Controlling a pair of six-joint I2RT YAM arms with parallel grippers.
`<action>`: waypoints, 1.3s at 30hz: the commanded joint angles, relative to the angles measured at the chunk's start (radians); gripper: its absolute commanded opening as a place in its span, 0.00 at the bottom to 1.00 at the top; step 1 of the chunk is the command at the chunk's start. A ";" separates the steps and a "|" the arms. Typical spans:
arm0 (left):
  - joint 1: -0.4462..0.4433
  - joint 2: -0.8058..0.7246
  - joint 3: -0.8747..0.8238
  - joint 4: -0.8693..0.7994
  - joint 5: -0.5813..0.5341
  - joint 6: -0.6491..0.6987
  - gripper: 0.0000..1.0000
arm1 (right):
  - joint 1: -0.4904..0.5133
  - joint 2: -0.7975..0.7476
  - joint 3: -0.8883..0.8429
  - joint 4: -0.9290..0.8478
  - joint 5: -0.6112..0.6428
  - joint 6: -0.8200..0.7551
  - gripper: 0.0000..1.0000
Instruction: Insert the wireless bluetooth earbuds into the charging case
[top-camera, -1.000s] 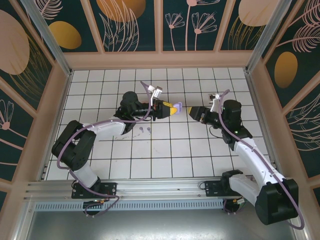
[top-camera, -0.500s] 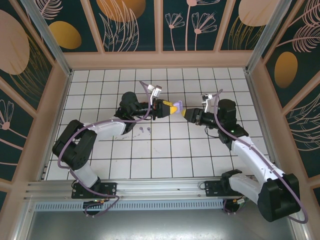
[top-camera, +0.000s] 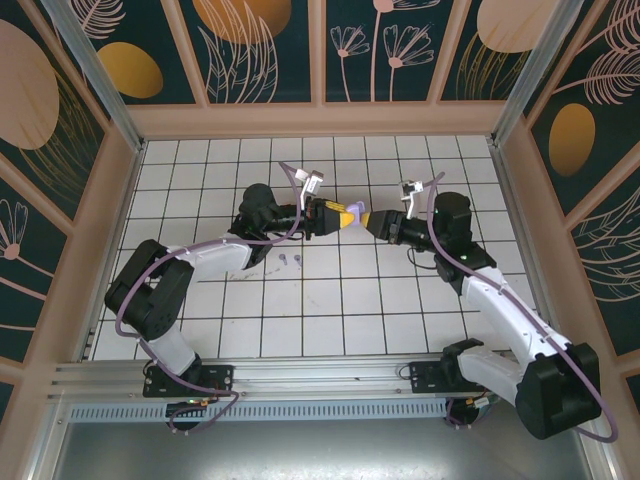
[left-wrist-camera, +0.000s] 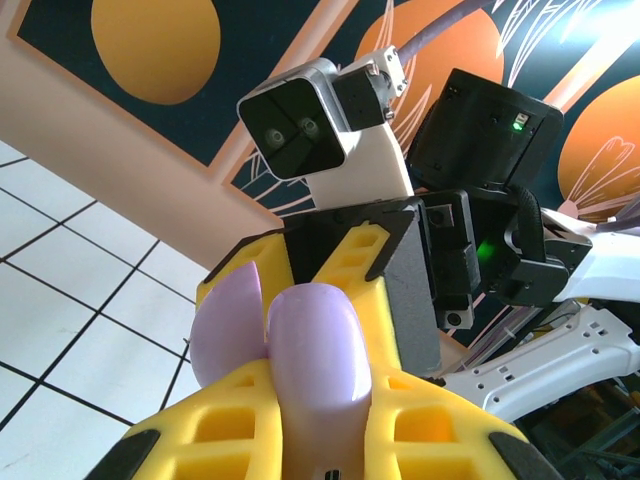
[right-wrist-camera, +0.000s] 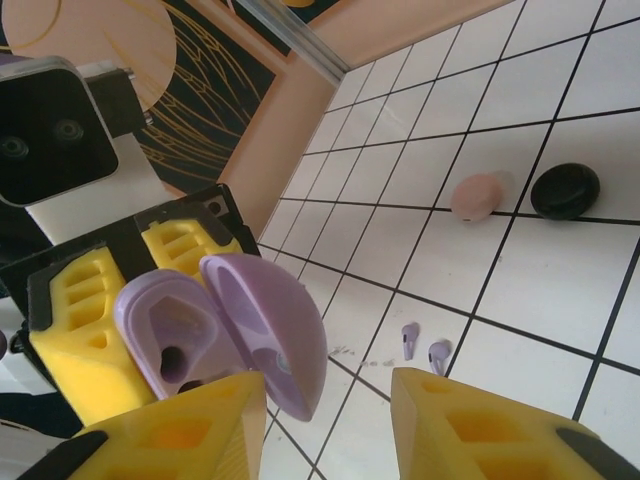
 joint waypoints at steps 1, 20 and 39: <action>-0.006 0.009 -0.003 0.059 0.017 -0.009 0.00 | 0.010 0.022 0.045 0.045 0.006 0.003 0.37; -0.006 0.040 -0.014 0.068 -0.010 -0.020 0.14 | 0.037 0.065 0.100 0.037 0.025 -0.008 0.00; 0.049 -0.214 0.017 -0.476 -0.230 0.374 0.77 | 0.034 0.048 0.202 -0.291 0.231 -0.209 0.00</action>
